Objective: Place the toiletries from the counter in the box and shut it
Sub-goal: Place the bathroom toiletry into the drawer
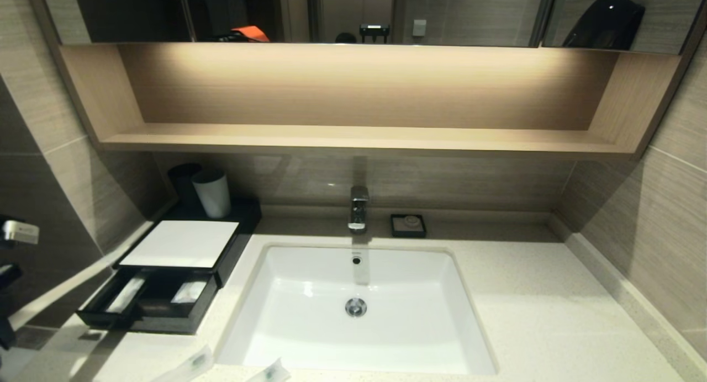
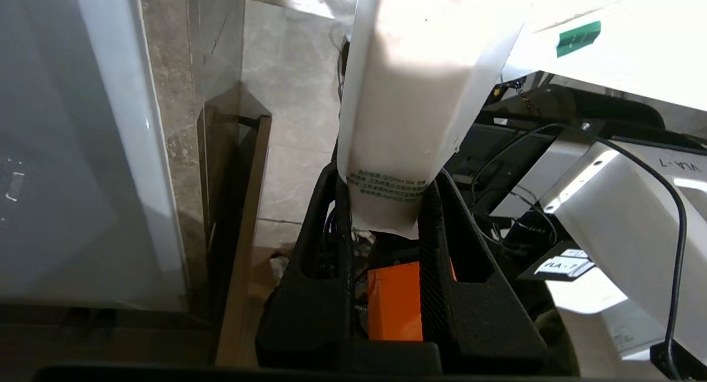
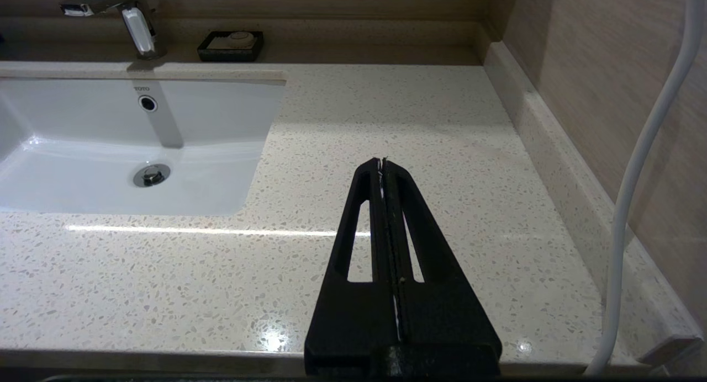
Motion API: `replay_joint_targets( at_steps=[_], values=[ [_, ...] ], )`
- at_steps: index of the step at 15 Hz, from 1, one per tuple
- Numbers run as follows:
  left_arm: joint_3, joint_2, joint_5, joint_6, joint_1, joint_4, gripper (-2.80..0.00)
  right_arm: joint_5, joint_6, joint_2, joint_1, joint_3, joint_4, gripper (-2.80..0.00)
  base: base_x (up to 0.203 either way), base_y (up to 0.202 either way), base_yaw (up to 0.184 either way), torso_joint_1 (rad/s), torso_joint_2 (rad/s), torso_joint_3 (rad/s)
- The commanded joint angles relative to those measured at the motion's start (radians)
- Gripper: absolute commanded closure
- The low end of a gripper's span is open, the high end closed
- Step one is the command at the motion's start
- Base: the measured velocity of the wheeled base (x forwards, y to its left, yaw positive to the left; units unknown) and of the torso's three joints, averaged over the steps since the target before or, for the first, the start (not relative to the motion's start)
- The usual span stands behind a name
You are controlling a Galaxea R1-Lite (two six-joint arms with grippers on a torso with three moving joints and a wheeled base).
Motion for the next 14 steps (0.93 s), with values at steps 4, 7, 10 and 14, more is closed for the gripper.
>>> replay_joint_targets(
  at_steps=[4,7,10,14],
  values=[
    [0.002,0.064,0.0,-0.002,-0.038,0.008,0.0,-0.001,0.0,0.0,0.0,0.0,0.0,0.0,0.0,0.0,0.0,0.0,0.0,0.0],
    [0.005,0.067,0.0,-0.004,-0.036,0.008,0.0,0.0,0.0,0.0,0.0,0.0,0.0,0.0,0.0,0.0,0.0,0.0,0.0,0.0],
    [0.011,0.071,0.027,-0.01,-0.036,0.008,0.0,-0.001,0.0,0.0,0.0,0.0,0.0,0.0,0.0,0.0,0.0,0.0,0.0,0.0],
    [0.012,0.091,0.027,-0.015,-0.036,0.008,0.0,-0.001,0.0,0.0,0.0,0.0,0.0,0.0,0.0,0.0,0.0,0.0,0.0,0.0]
  ],
)
